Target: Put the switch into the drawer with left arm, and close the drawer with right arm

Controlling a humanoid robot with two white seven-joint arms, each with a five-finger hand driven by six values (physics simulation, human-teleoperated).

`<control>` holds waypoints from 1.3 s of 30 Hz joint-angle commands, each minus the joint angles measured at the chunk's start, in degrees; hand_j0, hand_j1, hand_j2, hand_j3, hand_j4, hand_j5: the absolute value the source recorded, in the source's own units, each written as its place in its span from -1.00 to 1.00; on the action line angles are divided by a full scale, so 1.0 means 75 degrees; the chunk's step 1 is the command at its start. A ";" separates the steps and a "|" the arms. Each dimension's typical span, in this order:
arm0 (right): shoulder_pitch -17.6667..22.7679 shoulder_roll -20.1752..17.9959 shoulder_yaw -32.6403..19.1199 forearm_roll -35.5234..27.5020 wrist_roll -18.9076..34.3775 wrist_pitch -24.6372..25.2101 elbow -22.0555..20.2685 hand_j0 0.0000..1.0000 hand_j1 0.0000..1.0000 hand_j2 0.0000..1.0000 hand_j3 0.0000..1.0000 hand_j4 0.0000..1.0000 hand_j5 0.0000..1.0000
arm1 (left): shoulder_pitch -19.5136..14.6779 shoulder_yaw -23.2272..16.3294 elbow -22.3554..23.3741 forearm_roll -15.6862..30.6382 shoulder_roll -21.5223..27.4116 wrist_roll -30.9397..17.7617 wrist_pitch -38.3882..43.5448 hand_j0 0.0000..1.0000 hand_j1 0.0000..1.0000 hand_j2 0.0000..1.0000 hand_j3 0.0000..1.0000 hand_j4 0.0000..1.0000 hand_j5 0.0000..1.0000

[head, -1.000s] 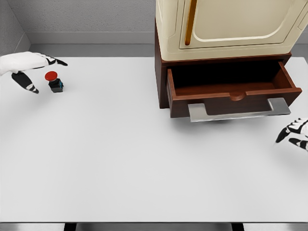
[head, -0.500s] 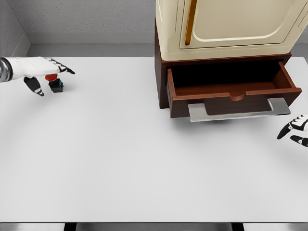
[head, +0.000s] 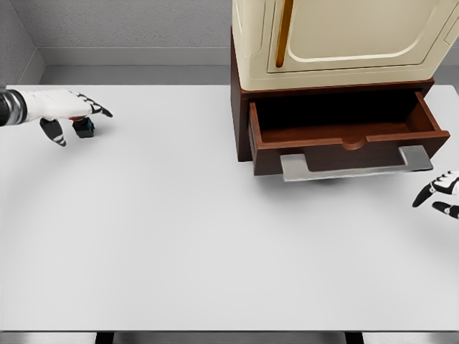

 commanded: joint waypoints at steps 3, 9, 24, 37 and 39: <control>0.0012 -0.0008 0.0000 -0.0054 -0.0003 0.0022 -0.0003 0.02 0.02 0.02 0.02 0.02 0.02 | 0.0000 0.0052 0.0139 -0.0011 -0.0056 0.0003 0.0019 0.95 0.95 0.95 0.95 0.95 0.95; 0.0012 -0.0008 0.0011 -0.0054 -0.0003 0.0022 -0.0003 0.02 0.02 0.02 0.02 0.02 0.02 | -0.0117 0.0193 0.0210 0.0060 0.0014 0.0003 0.0019 0.95 0.95 0.95 0.95 0.95 0.95; 0.0012 -0.0008 0.0023 -0.0054 -0.0003 0.0022 -0.0003 0.01 0.01 0.01 0.01 0.01 0.01 | -0.0223 0.0122 0.0561 0.0013 -0.0068 0.0003 0.0019 0.46 0.46 0.46 0.46 0.46 0.46; 0.0012 -0.0008 0.0047 -0.0054 -0.0003 0.0022 -0.0003 0.01 0.01 0.01 0.01 0.01 0.01 | -0.0223 0.0157 0.0444 0.0083 -0.0068 0.0003 0.0019 -0.36 -0.36 -0.36 -0.36 -0.36 -0.36; 0.0012 -0.0008 0.0129 -0.0054 -0.0003 0.0022 -0.0003 0.01 0.01 0.01 0.01 0.01 0.01 | -0.0223 0.0158 0.0444 0.0083 -0.0068 0.0003 0.0019 -0.38 -0.38 -0.38 -0.38 -0.38 -0.38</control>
